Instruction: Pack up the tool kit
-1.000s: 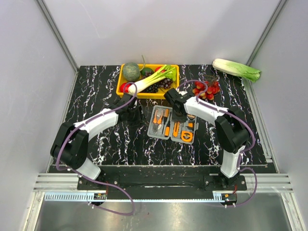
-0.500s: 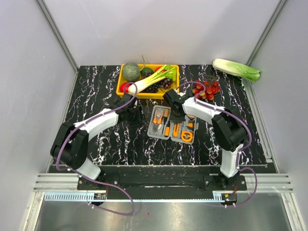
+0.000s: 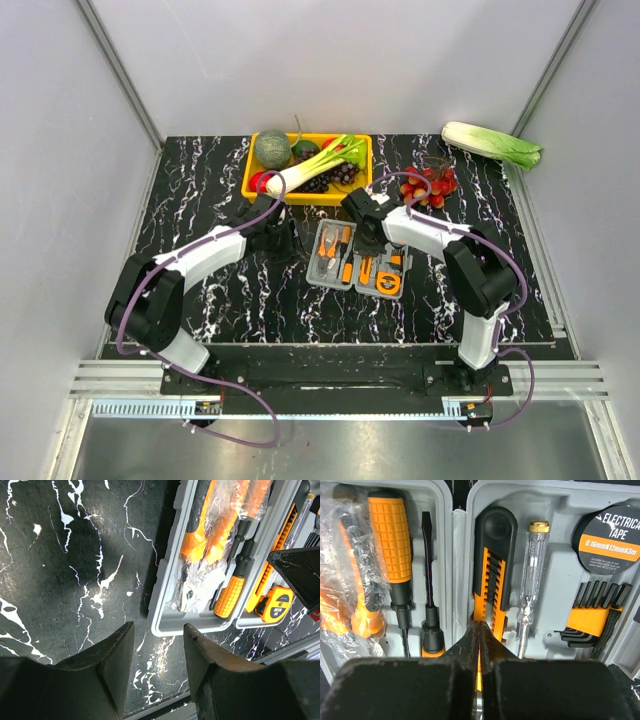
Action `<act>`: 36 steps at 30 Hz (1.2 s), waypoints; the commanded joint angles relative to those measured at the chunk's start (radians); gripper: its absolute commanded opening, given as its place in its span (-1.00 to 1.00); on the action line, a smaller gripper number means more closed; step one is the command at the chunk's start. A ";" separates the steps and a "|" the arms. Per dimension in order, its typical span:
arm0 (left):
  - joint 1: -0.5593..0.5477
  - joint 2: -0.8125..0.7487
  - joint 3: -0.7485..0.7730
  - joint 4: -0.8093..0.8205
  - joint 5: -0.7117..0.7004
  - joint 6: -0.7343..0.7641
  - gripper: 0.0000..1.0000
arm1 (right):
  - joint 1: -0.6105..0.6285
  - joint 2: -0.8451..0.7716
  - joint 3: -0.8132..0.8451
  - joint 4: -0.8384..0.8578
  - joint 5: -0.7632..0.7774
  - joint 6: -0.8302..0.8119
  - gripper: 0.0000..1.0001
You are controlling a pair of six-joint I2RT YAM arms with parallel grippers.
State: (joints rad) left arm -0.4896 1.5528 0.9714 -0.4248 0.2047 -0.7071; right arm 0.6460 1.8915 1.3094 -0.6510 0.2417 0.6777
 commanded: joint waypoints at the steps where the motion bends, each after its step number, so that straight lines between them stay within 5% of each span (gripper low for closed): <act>1: 0.006 -0.014 0.003 0.023 -0.002 0.009 -0.05 | 0.001 0.038 -0.105 0.016 -0.025 0.033 -1.00; 13: 0.006 -0.014 -0.003 0.020 -0.005 0.008 -0.06 | -0.014 0.047 -0.226 0.100 -0.107 0.071 -1.00; 21: 0.008 -0.089 0.024 0.006 -0.040 0.003 -0.04 | -0.020 -0.008 0.011 -0.024 -0.006 0.013 -1.00; 28: 0.011 -0.230 0.085 -0.063 -0.157 0.029 0.04 | -0.022 0.006 0.235 -0.102 0.044 -0.043 -0.68; 36: 0.037 -0.407 0.161 -0.144 -0.303 0.057 0.35 | 0.020 -0.091 0.212 -0.027 -0.013 -0.144 -0.31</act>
State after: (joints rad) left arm -0.4694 1.2301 1.0710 -0.5354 0.0116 -0.6796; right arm 0.6285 1.8893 1.5383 -0.7166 0.2501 0.6167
